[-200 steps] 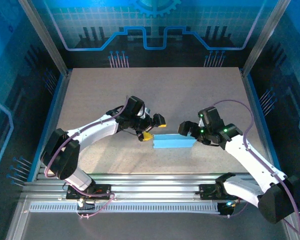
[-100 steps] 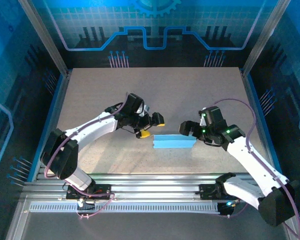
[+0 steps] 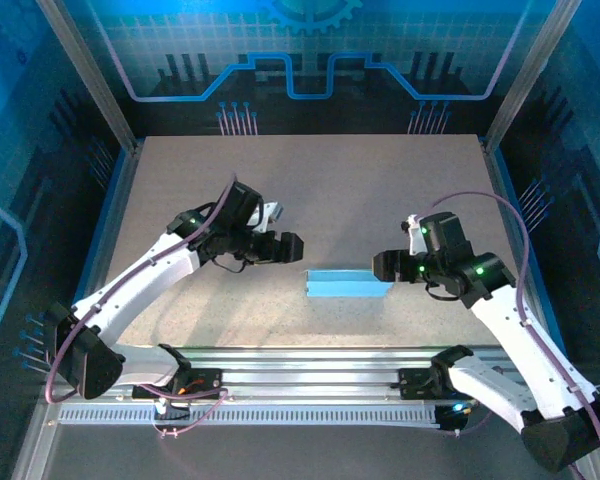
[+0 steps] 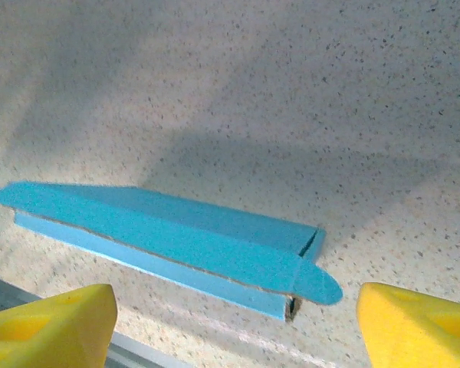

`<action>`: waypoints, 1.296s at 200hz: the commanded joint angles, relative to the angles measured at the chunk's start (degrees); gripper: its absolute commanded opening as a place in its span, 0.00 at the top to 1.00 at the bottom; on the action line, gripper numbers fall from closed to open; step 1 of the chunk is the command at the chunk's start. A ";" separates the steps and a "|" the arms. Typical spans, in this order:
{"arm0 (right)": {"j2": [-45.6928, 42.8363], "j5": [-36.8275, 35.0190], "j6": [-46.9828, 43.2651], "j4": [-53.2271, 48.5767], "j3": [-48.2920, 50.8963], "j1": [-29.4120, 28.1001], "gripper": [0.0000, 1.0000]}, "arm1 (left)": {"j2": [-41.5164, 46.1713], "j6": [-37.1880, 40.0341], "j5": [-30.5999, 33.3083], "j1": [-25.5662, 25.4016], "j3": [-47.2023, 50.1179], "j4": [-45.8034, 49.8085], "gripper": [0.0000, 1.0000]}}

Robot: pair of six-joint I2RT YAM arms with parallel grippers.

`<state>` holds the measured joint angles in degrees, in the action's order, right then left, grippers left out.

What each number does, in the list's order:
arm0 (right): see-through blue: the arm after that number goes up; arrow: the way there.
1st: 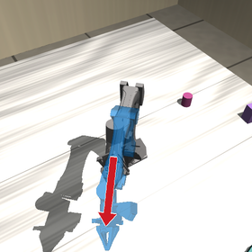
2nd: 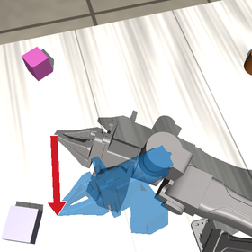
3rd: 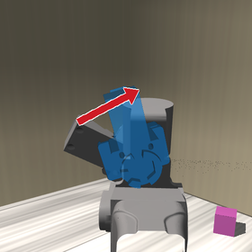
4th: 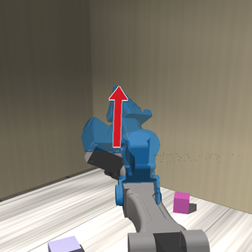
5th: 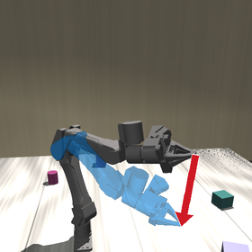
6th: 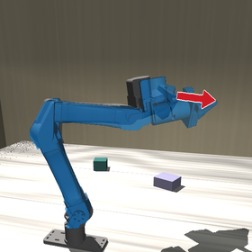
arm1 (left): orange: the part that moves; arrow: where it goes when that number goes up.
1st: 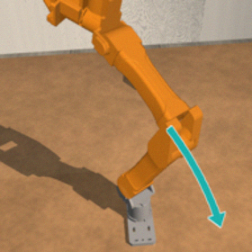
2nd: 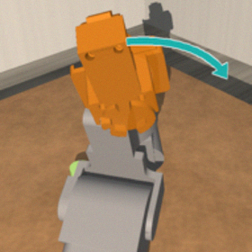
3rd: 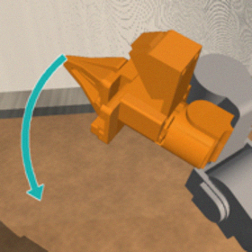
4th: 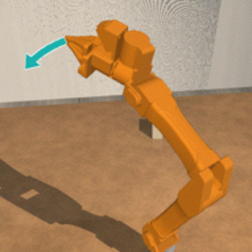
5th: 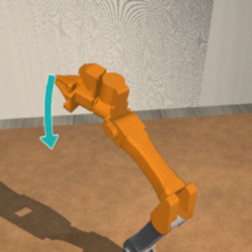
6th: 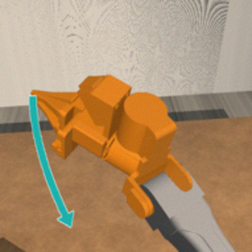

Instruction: Fold the paper box

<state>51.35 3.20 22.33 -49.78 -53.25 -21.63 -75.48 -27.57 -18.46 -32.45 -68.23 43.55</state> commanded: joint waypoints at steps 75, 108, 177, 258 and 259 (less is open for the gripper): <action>3.40 -1.79 -3.35 -8.84 -4.25 0.35 0.25 | -3.66 12.85 9.10 -6.59 -3.72 5.22 0.19; 5.81 -5.18 -2.14 -9.15 -4.09 0.27 0.33 | -7.45 14.52 9.83 -7.27 -6.48 5.39 0.27; 7.79 -4.85 -1.33 -6.65 -2.93 0.26 0.48 | -13.25 15.75 11.42 -9.89 -10.60 6.01 0.37; 7.80 -4.65 -0.97 -7.00 -2.55 0.18 0.56 | -14.57 18.73 14.77 -11.05 -11.50 10.04 0.49; 7.80 -4.63 -0.97 -7.00 -2.55 0.18 0.56 | -14.55 18.76 14.81 -11.06 -11.45 10.10 0.49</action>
<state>59.11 -1.13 20.95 -56.10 -56.25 -21.63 -90.28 -10.81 -5.37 -42.98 -78.30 50.70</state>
